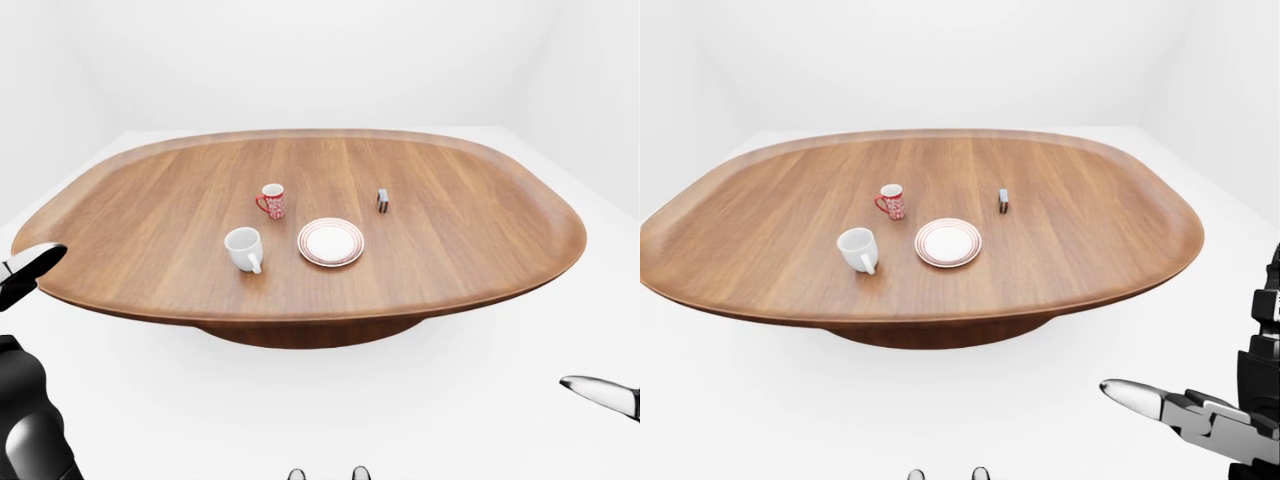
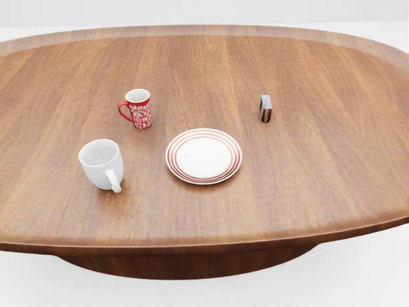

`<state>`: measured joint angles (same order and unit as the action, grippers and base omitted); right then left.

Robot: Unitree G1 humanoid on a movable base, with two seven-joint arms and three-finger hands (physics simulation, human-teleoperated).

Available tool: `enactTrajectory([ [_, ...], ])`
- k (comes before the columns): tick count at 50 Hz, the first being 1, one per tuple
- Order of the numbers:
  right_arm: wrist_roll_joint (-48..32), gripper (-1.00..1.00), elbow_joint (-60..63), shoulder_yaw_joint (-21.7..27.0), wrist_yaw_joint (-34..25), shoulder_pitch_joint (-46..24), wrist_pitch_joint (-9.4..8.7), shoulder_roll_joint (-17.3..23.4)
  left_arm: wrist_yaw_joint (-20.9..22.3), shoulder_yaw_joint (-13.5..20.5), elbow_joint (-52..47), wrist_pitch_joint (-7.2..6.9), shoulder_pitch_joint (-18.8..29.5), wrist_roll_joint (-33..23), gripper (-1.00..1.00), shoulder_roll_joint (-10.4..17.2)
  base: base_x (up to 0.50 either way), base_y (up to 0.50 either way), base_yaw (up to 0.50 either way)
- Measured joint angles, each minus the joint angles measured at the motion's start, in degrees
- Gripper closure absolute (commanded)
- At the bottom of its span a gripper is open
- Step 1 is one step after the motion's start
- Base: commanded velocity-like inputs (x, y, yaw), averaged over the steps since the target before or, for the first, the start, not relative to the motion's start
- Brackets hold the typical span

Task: Put the white mug on the plate.

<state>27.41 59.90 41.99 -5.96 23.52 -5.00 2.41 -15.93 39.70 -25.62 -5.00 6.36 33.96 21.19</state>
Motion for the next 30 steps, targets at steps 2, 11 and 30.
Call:
enactTrajectory([
  [2,-0.2,-1.00,0.0,-0.1,-0.1,0.0,0.00,-0.1,-0.1,0.0,0.0,0.00,0.0,0.0,-1.00,0.0,0.28,0.00,0.00],
  [11,-0.5,-1.00,0.1,-0.3,-0.4,0.1,0.00,-0.1,-0.1,0.0,-0.1,0.00,0.0,0.2,-1.00,0.0,0.28,0.00,0.00],
  [30,-1.2,-1.00,0.1,-1.0,-0.4,0.6,0.00,0.4,0.3,-0.2,-0.4,0.00,-0.1,-0.5,-1.00,-0.2,0.31,0.00,0.00],
])
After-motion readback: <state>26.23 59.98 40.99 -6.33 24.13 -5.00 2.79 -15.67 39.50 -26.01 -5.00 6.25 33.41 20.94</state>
